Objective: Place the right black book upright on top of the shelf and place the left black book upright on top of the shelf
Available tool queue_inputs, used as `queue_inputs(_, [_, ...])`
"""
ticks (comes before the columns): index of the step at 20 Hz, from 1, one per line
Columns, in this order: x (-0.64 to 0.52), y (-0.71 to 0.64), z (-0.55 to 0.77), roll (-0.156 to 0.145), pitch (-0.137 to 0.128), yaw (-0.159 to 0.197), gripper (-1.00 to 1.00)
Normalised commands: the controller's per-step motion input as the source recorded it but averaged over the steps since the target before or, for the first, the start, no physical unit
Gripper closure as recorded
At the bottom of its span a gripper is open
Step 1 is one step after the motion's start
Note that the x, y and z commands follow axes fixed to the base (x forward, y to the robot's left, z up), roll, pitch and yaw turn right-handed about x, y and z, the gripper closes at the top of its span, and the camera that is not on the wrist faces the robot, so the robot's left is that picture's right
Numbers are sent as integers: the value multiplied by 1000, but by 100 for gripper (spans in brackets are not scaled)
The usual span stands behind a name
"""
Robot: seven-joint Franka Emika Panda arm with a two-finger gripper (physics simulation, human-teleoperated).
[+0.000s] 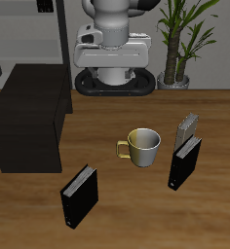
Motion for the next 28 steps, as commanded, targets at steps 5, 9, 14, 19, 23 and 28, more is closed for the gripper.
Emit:
queue_inputs(5, [200,-86,106,4,0,-18,-100])
queue_inputs(9, [328,-6,65,45,-9,43,-100])
queue_inputs(14, [325,-42,66,63,17,-2,-100])
queue_inputs(19, [342,-37,41,43,-5,22,-100])
queue_inputs(23, [323,-99,-16,16,13,8,-100])
queue_inputs(28, [366,-233,2,-18,0,-17,-100])
